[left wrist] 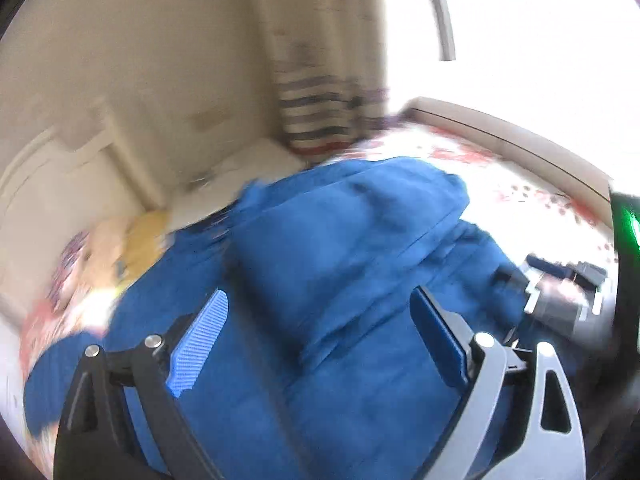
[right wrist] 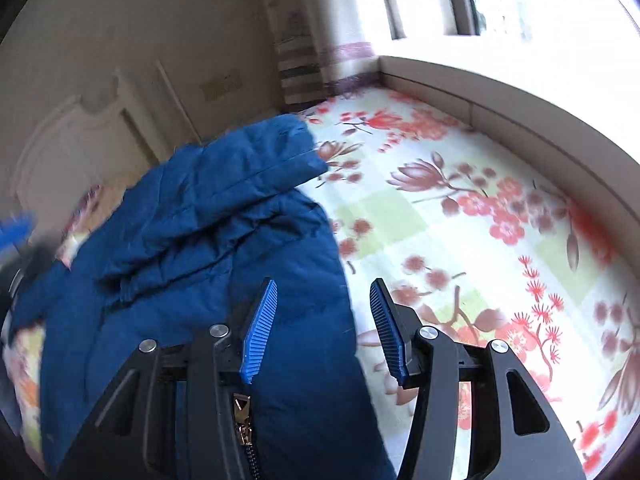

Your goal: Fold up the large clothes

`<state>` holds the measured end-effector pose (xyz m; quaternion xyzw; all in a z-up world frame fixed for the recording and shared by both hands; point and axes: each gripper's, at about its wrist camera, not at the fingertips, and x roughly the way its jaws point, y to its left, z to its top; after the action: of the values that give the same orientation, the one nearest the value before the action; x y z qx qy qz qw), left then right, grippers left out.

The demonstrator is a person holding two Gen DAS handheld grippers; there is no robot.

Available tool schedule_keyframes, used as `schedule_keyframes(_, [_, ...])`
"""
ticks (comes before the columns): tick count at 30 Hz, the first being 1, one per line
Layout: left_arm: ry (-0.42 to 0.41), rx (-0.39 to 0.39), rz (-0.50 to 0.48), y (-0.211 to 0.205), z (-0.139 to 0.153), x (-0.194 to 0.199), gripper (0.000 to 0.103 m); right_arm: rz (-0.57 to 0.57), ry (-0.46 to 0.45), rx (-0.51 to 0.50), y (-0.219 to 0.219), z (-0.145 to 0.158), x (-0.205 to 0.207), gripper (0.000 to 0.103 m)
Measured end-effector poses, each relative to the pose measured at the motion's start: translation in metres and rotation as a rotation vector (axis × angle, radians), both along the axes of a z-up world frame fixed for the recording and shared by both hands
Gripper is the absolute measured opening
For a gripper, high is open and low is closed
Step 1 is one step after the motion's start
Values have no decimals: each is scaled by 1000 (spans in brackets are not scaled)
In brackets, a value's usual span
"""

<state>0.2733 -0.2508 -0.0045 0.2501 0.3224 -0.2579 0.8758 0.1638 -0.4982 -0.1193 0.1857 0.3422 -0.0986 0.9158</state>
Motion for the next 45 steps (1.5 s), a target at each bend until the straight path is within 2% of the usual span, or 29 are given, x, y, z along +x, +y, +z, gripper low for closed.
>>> schedule_keyframes(2, [34,30,-77,-41,-11,11,92,0,-18,-9,0,3,1,49])
schedule_keyframes(5, [42,121,-92,-89,-40,31,92,-9,-29,24,-12,-2,0,49])
schedule_keyframes(6, [70,141,-73,-100,-52,40,85,-12,-36,27,-10,-4,-4,49])
schedule_keyframes(8, [118,146,-58,-104,-67,53,59,-9,-41,25,0,-3,-4,49])
schedule_keyframes(9, [144,112,-73,-101,-68,56,48,-6,-43,23,7,-3,-7,49])
schedule_keyframes(10, [147,51,-84,-93,-61,56,27,-4,-45,22,6,-3,-7,49])
schedule_keyframes(11, [137,5,-69,-85,-53,54,22,-3,-47,25,7,-3,-7,49])
schedule_keyframes(13, [159,-226,-3,-43,-19,62,20,-3,-51,34,5,-4,-6,49])
schedule_keyframes(14, [186,-324,29,-22,-8,68,20,-3,-53,35,4,-4,-6,49])
schedule_keyframes(16, [265,-591,137,49,10,85,20,-3,-60,38,3,-4,-7,49])
schedule_keyframes(18, [306,-769,270,118,3,94,21,-3,-62,41,3,-3,-7,49])
schedule_keyframes(19, [329,-820,334,148,-8,98,25,-2,-63,43,3,-3,-8,49])
schedule_keyframes(20, [372,-875,387,180,-25,102,36,-1,-64,44,3,-3,-8,49])
schedule_keyframes(21, [406,-896,421,198,-38,104,48,1,-64,45,3,-3,-8,49])
schedule_keyframes(22, [443,-904,489,224,-58,104,67,1,-63,46,4,-3,-7,49])
schedule_keyframes(23, [451,-912,532,242,-71,102,73,3,-61,46,3,-3,-7,49])
schedule_keyframes(26, [488,-936,570,272,-98,94,77,2,-58,47,3,-4,-6,49])
schedule_keyframes(29, [533,-1016,587,288,-111,98,78,1,-53,41,4,-4,-5,49])
schedule_keyframes(31, [552,-1057,588,283,-113,113,80,-1,-48,37,4,-5,-4,49])
schedule_keyframes(36, [565,-1084,671,276,-124,139,79,-7,-44,31,4,-5,-4,49])
schedule_keyframes(37, [558,-1098,674,278,-124,142,66,-7,-39,30,4,-5,-3,49])
schedule_keyframes(38, [562,-1109,678,283,-121,141,31,-7,-37,30,4,-5,-3,49])
schedule_keyframes(39, [582,-1122,678,288,-126,144,16,-7,-36,29,5,-5,-4,49])
schedule_keyframes(40, [590,-1151,667,299,-123,143,10,-8,-34,29,5,-5,-4,49])
schedule_keyframes(41, [551,-1153,674,303,-118,133,7,-8,-34,29,5,-5,-4,49])
schedule_keyframes(42, [446,-1115,669,301,-102,121,7,-9,-34,28,5,-6,-4,50])
schedule_keyframes(43, [296,-1048,638,294,-78,104,6,-9,-35,28,5,-6,-4,50])
schedule_keyframes(44, [220,-1012,621,291,-64,94,3,-9,-33,28,5,-6,-4,50])
schedule_keyframes(45, [80,-942,589,281,-41,73,2,-8,-31,28,5,-6,-3,50])
